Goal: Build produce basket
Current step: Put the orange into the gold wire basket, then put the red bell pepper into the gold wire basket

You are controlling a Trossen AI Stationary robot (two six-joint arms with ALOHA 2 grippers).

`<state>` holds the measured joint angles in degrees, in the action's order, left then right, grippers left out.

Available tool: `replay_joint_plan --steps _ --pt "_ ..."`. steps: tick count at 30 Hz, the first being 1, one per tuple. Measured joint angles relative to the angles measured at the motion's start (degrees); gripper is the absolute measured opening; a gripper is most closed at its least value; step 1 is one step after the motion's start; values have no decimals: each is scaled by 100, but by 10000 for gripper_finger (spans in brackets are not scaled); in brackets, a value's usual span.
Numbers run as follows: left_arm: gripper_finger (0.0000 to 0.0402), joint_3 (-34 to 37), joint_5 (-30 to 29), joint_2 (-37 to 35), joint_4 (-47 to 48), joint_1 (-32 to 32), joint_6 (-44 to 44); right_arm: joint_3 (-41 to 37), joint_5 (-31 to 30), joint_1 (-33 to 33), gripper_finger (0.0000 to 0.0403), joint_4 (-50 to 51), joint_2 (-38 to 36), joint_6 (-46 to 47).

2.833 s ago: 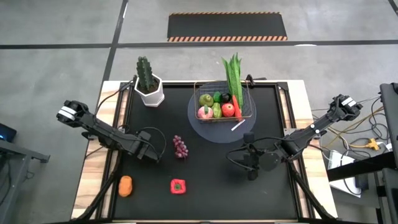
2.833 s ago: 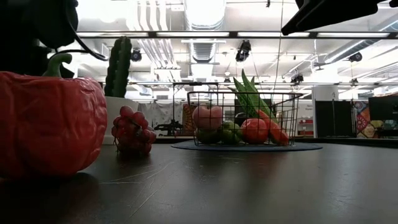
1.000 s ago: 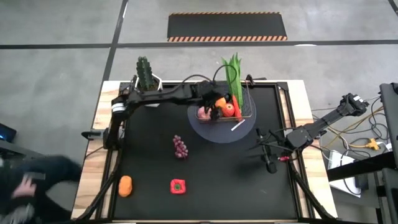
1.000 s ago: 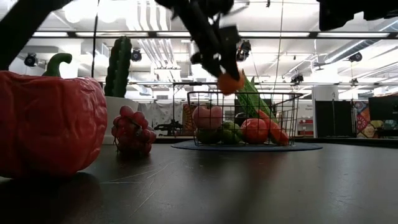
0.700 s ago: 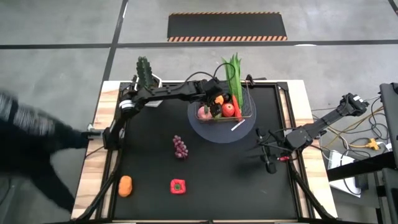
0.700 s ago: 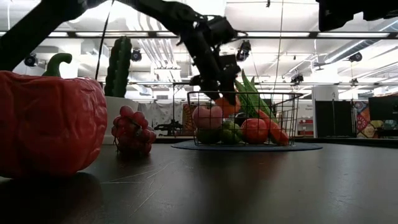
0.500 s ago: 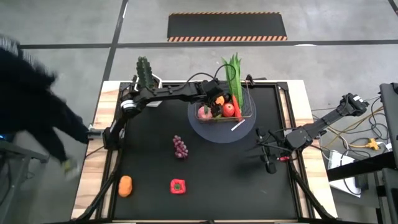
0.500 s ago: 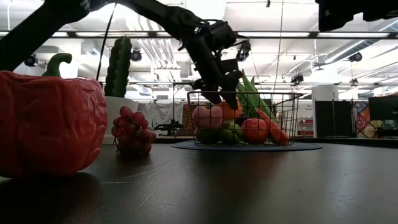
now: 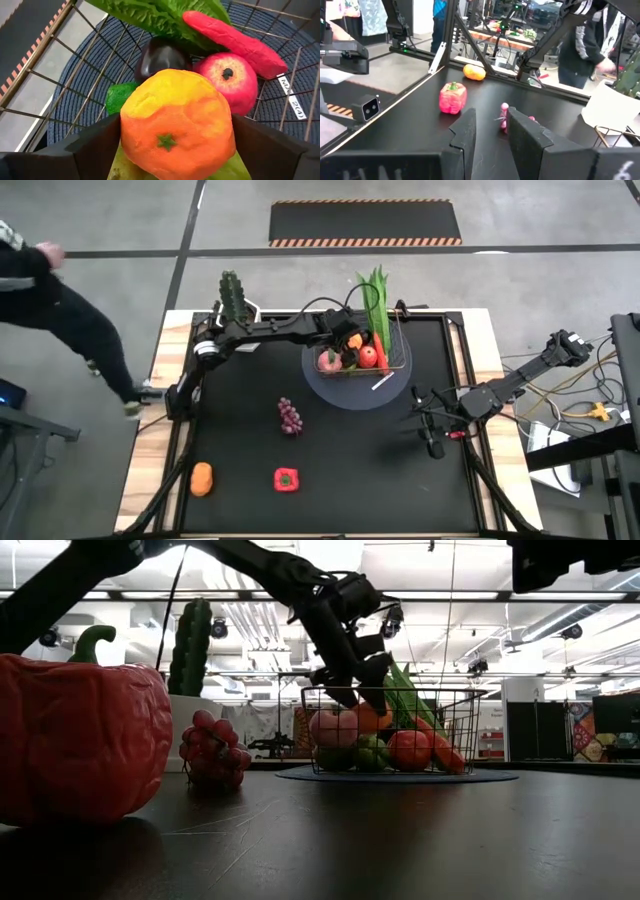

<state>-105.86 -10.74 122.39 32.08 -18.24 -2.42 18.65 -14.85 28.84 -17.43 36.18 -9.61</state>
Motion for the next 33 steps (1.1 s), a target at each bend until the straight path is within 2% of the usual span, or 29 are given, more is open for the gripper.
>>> replay_joint_plan --steps 23,33 --pt "347 14 66 -79 122 22 -170 0 -15 0 91 4 0 190" --pt "397 22 187 -135 442 20 8 0 -18 -1 91 3 2 323"
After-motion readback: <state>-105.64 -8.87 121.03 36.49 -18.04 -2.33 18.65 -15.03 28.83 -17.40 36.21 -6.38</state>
